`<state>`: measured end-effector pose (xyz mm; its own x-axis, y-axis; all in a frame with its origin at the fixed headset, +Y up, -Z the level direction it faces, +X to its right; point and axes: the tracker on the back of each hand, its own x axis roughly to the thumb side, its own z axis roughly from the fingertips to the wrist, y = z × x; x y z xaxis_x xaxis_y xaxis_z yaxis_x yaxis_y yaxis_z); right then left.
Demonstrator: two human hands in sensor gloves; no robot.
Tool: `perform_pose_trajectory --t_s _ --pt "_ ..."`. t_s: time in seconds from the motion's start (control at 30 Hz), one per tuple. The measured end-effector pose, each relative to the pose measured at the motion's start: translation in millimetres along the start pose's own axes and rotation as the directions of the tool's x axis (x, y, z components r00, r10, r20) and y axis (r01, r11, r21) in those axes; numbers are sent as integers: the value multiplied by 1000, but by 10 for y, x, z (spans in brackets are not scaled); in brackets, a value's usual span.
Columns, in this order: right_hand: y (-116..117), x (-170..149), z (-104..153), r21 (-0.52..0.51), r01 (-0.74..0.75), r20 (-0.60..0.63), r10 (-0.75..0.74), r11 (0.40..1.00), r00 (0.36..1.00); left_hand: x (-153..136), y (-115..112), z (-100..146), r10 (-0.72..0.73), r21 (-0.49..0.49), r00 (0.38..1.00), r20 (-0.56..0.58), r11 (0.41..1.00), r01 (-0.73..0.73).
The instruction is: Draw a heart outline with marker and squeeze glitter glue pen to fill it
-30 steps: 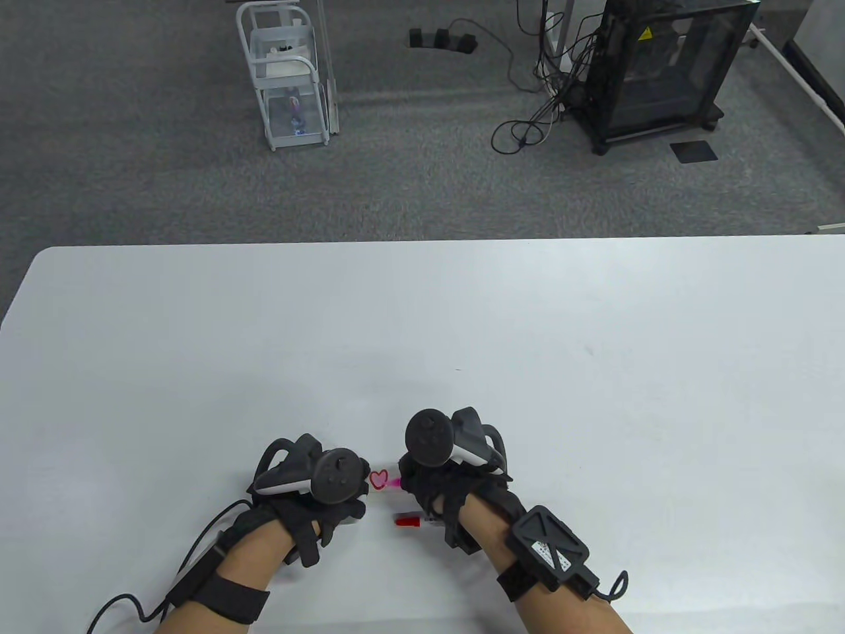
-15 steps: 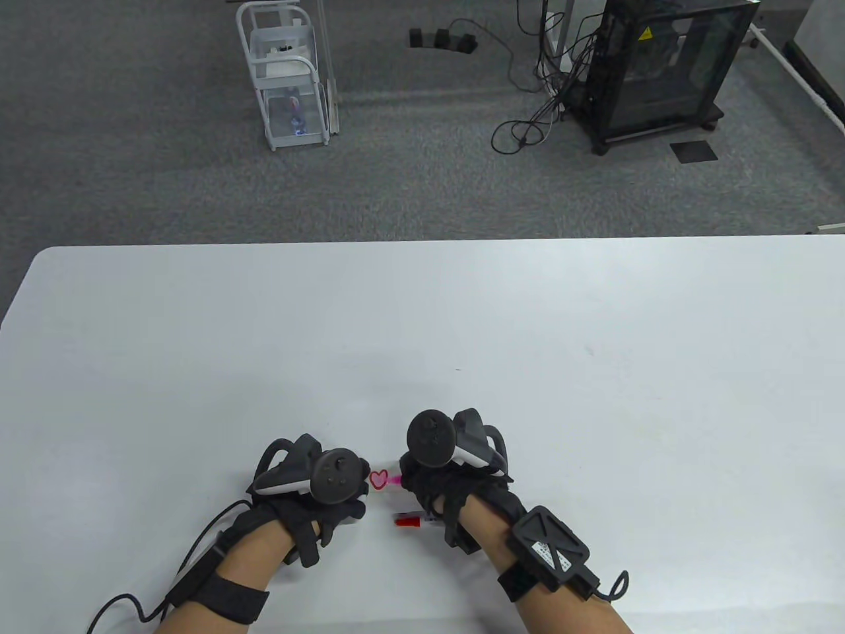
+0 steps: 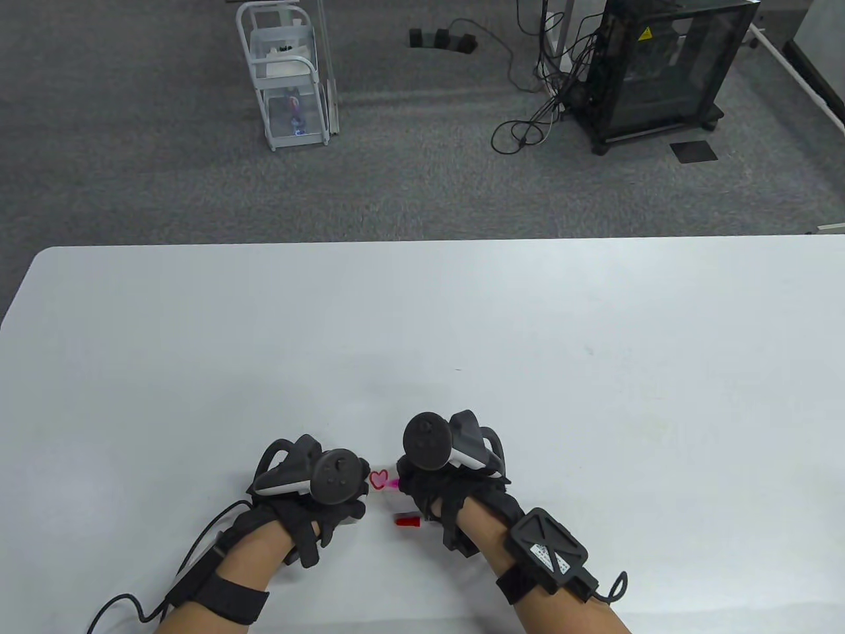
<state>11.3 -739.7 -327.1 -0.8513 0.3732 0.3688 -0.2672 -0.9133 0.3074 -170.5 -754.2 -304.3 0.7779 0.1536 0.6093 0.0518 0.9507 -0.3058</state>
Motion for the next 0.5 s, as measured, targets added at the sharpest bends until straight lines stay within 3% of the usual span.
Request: perform_pose_trajectory --t_s 0.17,0.37,0.5 --pt "11 7 8 36 17 23 -18 999 1000 0 -1 1 1 1 1000 1 1000 -1" --pt "-127 -110 65 -91 106 -5 -107 990 994 4 -6 11 -14 15 1000 23 1000 13" --pt "-187 -201 89 -57 147 -19 -149 987 989 10 -8 17 -24 22 999 26 999 23"
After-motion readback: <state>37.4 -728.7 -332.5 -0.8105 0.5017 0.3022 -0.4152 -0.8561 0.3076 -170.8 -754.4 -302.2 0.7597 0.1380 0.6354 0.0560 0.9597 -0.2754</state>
